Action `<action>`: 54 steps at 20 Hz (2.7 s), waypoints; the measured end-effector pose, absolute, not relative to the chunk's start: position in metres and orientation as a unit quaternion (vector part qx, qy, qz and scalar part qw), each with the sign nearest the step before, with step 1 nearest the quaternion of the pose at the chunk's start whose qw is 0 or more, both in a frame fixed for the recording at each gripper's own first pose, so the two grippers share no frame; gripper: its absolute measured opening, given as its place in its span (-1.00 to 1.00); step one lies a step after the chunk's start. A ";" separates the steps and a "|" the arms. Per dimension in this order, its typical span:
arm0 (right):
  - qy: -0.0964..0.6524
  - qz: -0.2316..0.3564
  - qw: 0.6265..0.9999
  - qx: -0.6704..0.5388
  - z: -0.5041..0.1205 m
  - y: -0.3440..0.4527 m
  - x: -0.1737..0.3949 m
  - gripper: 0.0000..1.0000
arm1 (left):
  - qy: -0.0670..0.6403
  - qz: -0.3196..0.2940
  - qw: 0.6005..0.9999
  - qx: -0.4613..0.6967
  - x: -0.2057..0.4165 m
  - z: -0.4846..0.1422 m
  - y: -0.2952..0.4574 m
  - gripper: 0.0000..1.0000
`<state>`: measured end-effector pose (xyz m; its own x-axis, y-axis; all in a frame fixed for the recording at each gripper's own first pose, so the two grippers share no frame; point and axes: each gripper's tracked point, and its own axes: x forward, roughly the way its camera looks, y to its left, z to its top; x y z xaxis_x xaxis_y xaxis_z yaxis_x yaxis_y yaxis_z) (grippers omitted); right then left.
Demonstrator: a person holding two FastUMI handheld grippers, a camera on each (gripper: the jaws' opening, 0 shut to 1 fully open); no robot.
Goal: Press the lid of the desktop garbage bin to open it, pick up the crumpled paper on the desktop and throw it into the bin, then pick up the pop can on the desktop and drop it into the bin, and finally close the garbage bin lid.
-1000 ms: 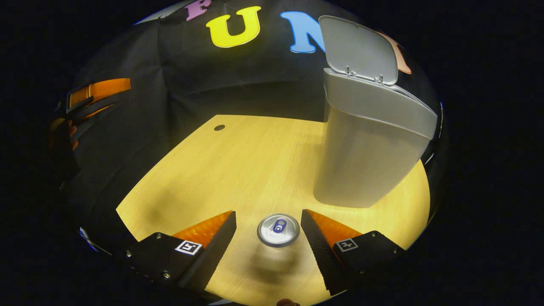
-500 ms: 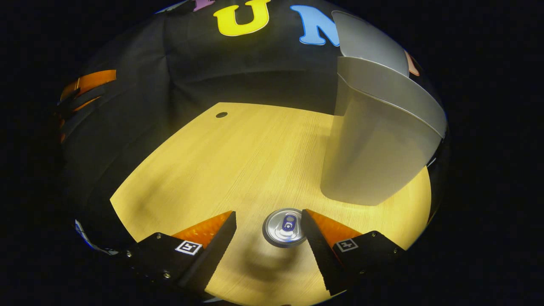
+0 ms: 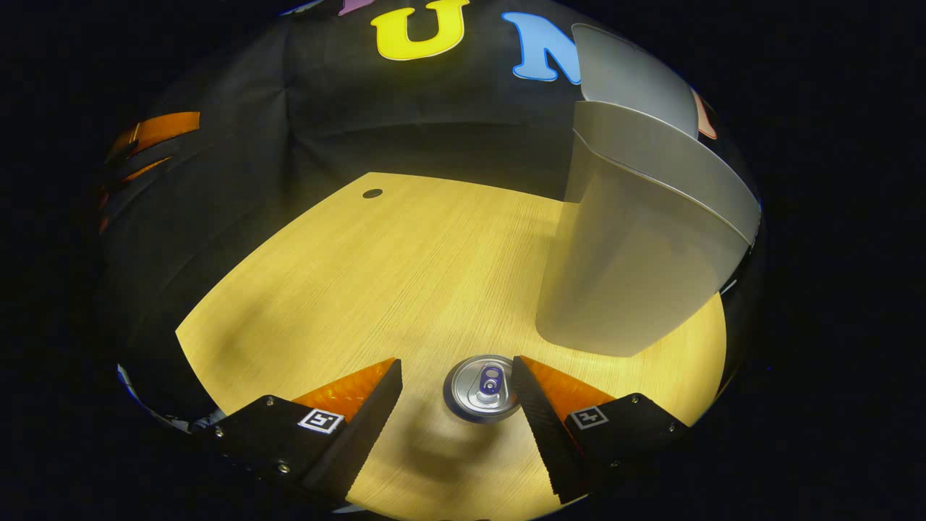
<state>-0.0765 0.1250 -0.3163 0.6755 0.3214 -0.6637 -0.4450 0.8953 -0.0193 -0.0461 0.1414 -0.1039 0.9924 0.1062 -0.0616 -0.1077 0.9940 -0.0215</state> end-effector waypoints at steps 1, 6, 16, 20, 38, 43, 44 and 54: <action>0.342 0.206 0.913 -0.088 -0.315 0.122 -0.075 0.95 | 0.031 0.053 0.998 -0.011 -0.046 -0.105 0.142 0.92; 0.344 0.198 0.914 -0.082 -0.317 0.114 -0.068 0.95 | 0.036 0.052 0.998 -0.010 -0.044 -0.107 0.140 0.92; 0.358 0.201 0.909 -0.072 -0.318 0.114 -0.069 0.52 | 0.042 0.044 0.998 -0.011 -0.028 -0.118 0.134 0.93; 0.337 0.202 0.918 -0.060 -0.296 0.111 -0.062 0.44 | 0.043 0.035 0.998 -0.010 -0.021 -0.119 0.126 0.93; 0.090 0.207 0.974 0.008 -0.066 0.110 -0.009 0.43 | 0.047 0.004 0.999 -0.012 0.003 -0.123 0.100 0.91; 0.031 0.180 0.983 0.007 -0.011 0.083 0.005 0.43 | 0.049 0.003 0.999 -0.015 0.005 -0.125 0.102 0.92; 0.019 0.173 0.985 0.005 -0.003 0.077 0.008 0.43 | 0.049 0.003 0.999 -0.016 0.005 -0.125 0.101 0.92; -0.019 0.118 0.993 -0.008 0.026 0.030 0.038 0.43 | 0.055 -0.007 0.998 -0.008 0.012 -0.125 0.089 0.92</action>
